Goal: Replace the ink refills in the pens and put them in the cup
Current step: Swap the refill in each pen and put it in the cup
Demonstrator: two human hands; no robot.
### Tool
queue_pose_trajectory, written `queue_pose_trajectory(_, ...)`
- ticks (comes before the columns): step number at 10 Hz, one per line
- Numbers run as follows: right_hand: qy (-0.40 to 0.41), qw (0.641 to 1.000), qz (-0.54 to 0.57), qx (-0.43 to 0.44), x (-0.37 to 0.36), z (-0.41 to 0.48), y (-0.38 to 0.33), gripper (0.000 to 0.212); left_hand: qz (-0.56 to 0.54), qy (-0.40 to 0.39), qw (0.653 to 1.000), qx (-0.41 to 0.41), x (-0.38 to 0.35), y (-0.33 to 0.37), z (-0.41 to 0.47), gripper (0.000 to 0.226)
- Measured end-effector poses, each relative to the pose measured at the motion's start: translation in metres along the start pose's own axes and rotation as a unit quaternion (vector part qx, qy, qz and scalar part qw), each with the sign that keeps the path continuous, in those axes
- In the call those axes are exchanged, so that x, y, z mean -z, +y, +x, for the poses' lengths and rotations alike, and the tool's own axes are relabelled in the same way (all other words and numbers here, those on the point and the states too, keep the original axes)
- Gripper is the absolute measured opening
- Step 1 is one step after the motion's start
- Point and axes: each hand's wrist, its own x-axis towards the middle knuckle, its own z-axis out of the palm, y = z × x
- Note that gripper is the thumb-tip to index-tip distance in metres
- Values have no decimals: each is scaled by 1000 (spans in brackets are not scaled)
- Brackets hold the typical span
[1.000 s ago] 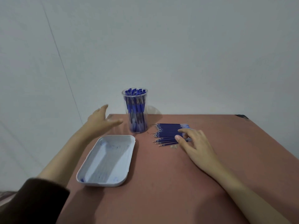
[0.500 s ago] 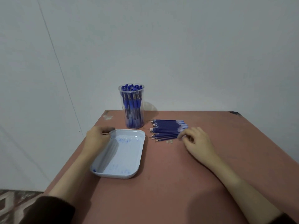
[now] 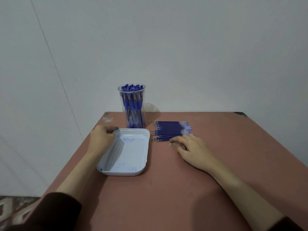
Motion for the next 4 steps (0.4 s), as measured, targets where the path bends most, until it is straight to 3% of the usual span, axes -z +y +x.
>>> queue_pose_trajectory(4,18,999,28,4,-2,-2,6,27,16,-5,1000,-12,8,4,-5,32)
